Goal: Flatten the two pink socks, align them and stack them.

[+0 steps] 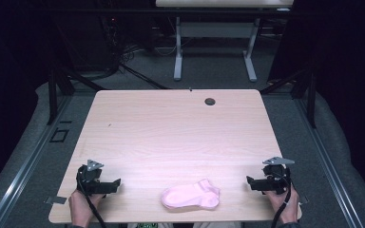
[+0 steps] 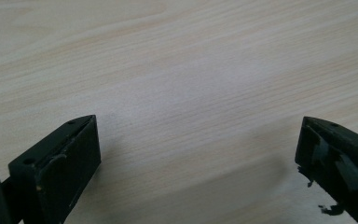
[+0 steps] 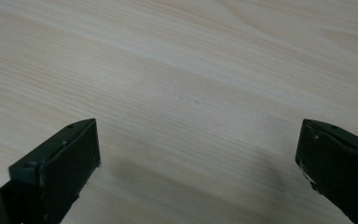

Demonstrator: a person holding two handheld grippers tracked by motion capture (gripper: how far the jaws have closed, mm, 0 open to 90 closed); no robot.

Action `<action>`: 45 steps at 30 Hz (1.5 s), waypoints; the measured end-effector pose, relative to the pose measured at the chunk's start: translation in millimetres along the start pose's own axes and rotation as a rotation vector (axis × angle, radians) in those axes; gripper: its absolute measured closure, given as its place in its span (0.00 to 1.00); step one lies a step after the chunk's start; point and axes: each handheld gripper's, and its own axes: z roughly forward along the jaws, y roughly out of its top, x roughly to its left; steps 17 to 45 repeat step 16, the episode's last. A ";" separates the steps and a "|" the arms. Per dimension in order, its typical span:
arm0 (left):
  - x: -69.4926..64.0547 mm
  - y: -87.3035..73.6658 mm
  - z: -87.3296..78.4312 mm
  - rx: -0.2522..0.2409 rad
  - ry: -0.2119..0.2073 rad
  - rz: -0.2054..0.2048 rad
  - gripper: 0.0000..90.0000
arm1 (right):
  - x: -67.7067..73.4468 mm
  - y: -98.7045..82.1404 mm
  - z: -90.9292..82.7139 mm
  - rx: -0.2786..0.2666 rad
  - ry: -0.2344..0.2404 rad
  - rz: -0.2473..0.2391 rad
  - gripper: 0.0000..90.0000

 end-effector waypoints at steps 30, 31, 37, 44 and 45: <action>3.9 -6.0 5.0 -0.093 0.008 0.008 0.00 | -8.3 -12.0 10.0 -0.090 -0.015 0.025 0.00; 3.9 -6.0 5.0 -0.093 0.008 0.008 0.00 | -8.3 -12.0 10.0 -0.090 -0.015 0.025 0.00; 3.9 -6.0 5.0 -0.093 0.008 0.008 0.00 | -8.3 -12.0 10.0 -0.090 -0.015 0.025 0.00; 3.9 -6.0 5.0 -0.093 0.008 0.008 0.00 | -8.3 -12.0 10.0 -0.090 -0.015 0.025 0.00; 3.9 -6.0 5.0 -0.093 0.008 0.008 0.00 | -8.3 -12.0 10.0 -0.090 -0.015 0.025 0.00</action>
